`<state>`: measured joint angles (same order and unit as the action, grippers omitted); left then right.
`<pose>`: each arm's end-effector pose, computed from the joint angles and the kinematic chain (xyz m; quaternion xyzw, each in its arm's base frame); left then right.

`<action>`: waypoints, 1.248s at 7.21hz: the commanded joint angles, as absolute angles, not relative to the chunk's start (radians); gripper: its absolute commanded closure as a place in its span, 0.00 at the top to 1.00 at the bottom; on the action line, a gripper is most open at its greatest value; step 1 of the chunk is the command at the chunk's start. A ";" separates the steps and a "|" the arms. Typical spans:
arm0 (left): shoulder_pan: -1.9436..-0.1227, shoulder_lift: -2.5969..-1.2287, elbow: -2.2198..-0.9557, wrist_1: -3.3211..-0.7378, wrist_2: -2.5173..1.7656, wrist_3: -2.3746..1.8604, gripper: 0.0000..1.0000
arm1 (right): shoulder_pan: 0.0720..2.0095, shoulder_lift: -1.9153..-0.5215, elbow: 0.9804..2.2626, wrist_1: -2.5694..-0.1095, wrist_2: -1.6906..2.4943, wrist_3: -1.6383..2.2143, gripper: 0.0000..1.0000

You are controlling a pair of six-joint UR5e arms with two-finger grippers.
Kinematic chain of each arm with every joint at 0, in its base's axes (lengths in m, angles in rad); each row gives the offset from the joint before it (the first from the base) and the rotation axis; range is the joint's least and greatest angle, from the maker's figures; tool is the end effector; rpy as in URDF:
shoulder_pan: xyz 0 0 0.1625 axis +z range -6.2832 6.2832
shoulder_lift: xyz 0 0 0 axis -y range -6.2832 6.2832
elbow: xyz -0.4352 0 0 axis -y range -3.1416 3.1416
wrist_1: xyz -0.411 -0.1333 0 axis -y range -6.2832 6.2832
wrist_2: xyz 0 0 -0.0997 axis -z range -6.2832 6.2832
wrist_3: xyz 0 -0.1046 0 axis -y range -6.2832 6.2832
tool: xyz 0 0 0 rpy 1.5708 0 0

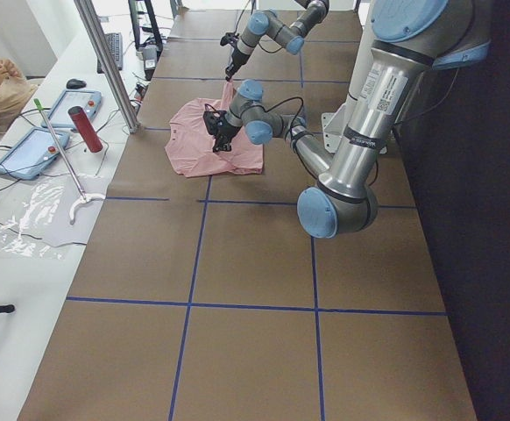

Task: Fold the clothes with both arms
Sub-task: 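Lift the hem with both grippers and fold it over toward the collar, then lower the hem at the collar and open both grippers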

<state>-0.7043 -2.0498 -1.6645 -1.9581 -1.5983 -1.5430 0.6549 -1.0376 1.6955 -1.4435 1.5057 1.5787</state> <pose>0.4405 -0.5454 0.3043 0.1539 0.4355 -0.2883 0.8388 -0.4625 -0.5318 0.2893 0.1501 -0.3530 0.3122 0.8691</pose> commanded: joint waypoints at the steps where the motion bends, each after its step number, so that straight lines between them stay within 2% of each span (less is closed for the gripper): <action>1: -0.770 -2.108 -1.511 -2.061 -1.597 -1.484 0.00 | 0.722 -0.903 1.463 -1.367 1.546 1.511 0.00; 3: -0.787 -2.135 -1.442 -2.097 -1.595 -1.477 0.00 | 0.739 -0.832 1.311 -1.269 1.548 1.505 0.00; 5: -0.785 -2.187 -1.349 -2.155 -1.595 -1.479 0.00 | 0.738 -0.827 1.270 -1.253 1.548 1.499 0.00; 7: -0.784 -2.187 -1.274 -2.251 -1.594 -1.479 0.10 | 0.736 -0.815 1.249 -1.250 1.549 1.494 0.00; 8: -0.784 -2.187 -1.260 -2.270 -1.595 -1.479 0.13 | 0.729 -0.792 1.209 -1.250 1.548 1.494 0.19; 9: -0.784 -2.186 -1.258 -2.270 -1.595 -1.477 0.18 | 0.729 -0.785 1.204 -1.237 1.548 1.493 0.29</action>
<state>-0.7839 -2.1867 -1.2705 -2.2553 -1.5949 -1.4784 0.7314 -0.7998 1.2240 -1.2474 1.5483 1.4940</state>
